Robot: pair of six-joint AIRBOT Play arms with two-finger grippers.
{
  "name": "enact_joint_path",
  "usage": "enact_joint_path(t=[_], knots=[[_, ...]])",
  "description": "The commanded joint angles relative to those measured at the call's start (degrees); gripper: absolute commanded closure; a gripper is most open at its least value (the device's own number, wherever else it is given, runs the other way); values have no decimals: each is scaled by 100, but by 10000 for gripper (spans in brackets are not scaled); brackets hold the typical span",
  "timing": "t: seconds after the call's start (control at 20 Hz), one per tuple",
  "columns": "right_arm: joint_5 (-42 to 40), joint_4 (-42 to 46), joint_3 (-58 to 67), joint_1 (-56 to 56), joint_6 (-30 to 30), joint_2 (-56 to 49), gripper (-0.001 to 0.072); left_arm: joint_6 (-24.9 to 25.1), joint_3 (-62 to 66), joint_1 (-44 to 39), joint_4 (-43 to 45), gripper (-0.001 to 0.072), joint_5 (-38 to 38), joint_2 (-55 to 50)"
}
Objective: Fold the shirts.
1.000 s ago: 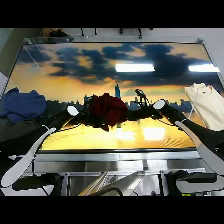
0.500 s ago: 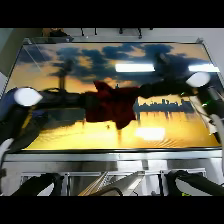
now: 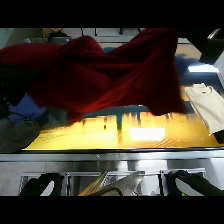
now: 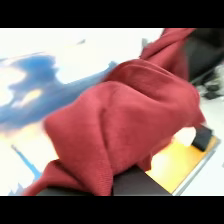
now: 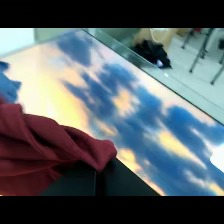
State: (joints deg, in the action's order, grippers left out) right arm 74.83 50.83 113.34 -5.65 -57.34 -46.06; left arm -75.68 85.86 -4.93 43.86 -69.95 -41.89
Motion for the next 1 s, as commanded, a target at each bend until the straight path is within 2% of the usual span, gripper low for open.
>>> enact_joint_path(t=[0.0,0.2,0.3,0.35,0.4,0.45,0.5,0.55,0.85,0.95], knots=[[221,278,234,2,-7,-876,694,-68,-662,442,149,694,-330,-208],[348,-166,0,2,-20,-2793,694,549,-1707,450,151,694,-57,-1449],[374,-417,-55,-13,-203,-3821,686,826,-2063,450,160,694,391,-2243],[367,-581,-55,-15,-203,-4284,616,975,-2157,450,157,694,599,-2684],[365,-710,-55,-15,-240,-4712,452,1080,-2194,450,157,693,721,-3086],[372,-710,-52,-11,-374,-4994,432,1082,-2166,468,155,641,739,-3491],[417,-713,-52,13,-514,-5165,431,1078,-2068,516,160,191,684,-3829],[516,-713,-52,63,-608,-5204,430,1019,-1882,595,146,23,551,-4162],[1720,-664,-81,514,-1353,-4284,413,962,-470,1342,166,26,-584,-5160],[1768,-485,-695,450,-1576,-3759,413,960,-247,1456,166,26,-931,-5289]])
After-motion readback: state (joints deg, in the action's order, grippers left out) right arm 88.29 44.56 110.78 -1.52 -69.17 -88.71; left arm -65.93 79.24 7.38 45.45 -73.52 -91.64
